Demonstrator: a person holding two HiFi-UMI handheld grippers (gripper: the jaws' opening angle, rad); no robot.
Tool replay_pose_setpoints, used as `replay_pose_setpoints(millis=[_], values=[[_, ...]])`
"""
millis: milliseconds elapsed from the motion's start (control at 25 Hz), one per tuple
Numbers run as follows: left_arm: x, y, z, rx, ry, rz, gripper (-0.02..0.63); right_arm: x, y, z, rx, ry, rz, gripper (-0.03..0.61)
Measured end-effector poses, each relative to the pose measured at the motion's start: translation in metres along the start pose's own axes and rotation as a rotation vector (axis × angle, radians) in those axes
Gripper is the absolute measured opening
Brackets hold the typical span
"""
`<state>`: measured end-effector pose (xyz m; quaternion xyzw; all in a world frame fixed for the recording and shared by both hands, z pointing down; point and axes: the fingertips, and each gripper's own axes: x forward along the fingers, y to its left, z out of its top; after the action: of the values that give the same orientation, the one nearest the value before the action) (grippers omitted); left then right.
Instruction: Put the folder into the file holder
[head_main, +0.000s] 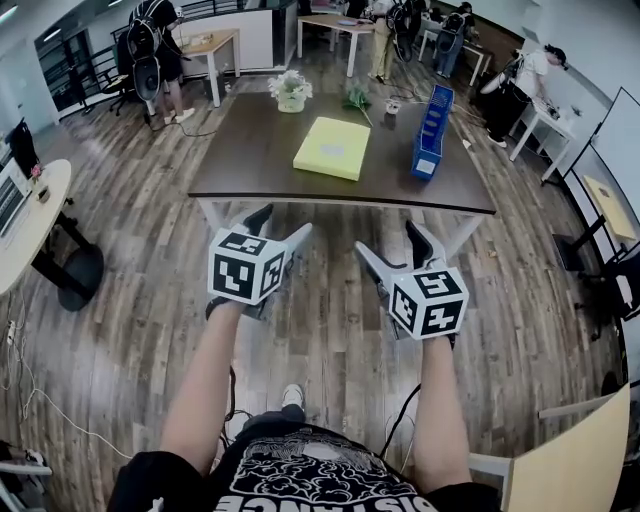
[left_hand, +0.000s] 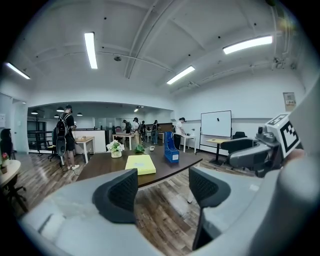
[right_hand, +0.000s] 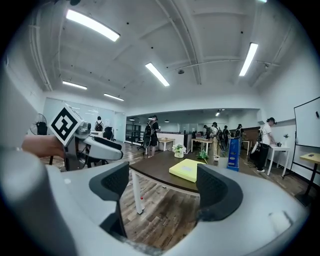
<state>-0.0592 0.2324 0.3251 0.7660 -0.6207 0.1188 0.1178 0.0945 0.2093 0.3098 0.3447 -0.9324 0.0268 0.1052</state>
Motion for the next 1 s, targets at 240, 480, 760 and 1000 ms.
replay_pose_setpoints(millis=[240,480,760,1000], values=[[0.022,0.040,0.008,-0.008,0.007,-0.013,0.367,0.040,-0.009,0.010,0.044,-0.005,-0.042,0.446],[0.043,0.070,0.013,0.000,0.011,-0.049,0.387,0.074,-0.018,0.016,0.082,-0.006,-0.086,0.466],[0.056,0.100,0.010,0.008,0.013,-0.041,0.391,0.101,-0.016,0.018,0.098,0.007,-0.110,0.466],[0.067,0.109,0.013,0.006,0.009,-0.056,0.391,0.113,-0.017,0.016,0.089,0.024,-0.121,0.466]])
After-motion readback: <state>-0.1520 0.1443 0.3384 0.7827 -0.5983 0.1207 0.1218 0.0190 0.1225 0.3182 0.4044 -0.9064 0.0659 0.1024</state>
